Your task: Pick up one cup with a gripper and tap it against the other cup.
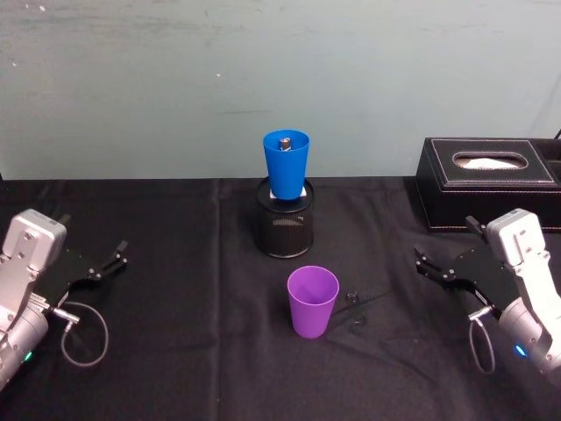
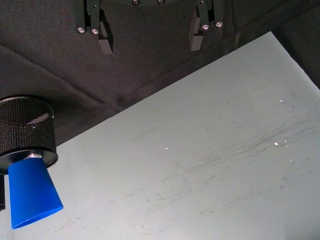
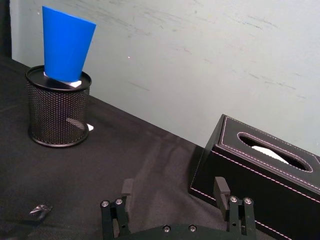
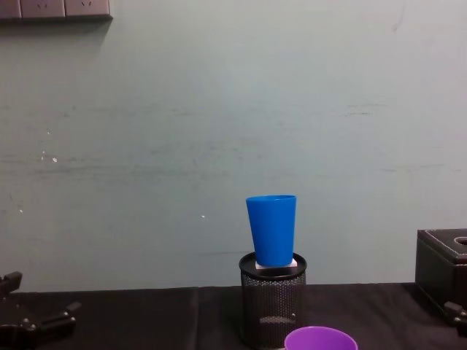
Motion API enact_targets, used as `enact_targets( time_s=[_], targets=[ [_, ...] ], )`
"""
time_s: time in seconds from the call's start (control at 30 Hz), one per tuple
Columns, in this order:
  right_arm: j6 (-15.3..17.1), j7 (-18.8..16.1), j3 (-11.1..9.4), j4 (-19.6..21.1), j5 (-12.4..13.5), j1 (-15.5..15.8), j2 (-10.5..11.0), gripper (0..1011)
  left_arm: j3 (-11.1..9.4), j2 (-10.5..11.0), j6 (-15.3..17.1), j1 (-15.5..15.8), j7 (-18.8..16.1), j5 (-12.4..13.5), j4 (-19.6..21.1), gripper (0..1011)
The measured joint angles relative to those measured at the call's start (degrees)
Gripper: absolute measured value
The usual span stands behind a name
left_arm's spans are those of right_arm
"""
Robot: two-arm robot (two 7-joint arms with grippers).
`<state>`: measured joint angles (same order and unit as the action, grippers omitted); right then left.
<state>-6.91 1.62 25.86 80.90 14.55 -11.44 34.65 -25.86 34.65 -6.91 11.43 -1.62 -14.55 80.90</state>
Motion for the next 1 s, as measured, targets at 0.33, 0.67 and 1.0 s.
enact_targets(
  time_s=[0.33, 0.67, 1.0],
  targets=[
    [0.00, 0.00, 0.00, 0.00, 0.00, 0.00, 0.00, 1003, 0.00, 0.00, 0.00, 0.00, 0.00, 0.00, 0.00, 1000],
    [0.00, 0.00, 0.00, 0.00, 0.00, 0.00, 0.00, 1003, 0.00, 0.00, 0.00, 0.00, 0.00, 0.00, 0.00, 1000],
    [0.00, 0.00, 0.00, 0.00, 0.00, 0.00, 0.00, 1003, 0.00, 0.00, 0.00, 0.00, 0.00, 0.00, 0.00, 1000]
  ],
)
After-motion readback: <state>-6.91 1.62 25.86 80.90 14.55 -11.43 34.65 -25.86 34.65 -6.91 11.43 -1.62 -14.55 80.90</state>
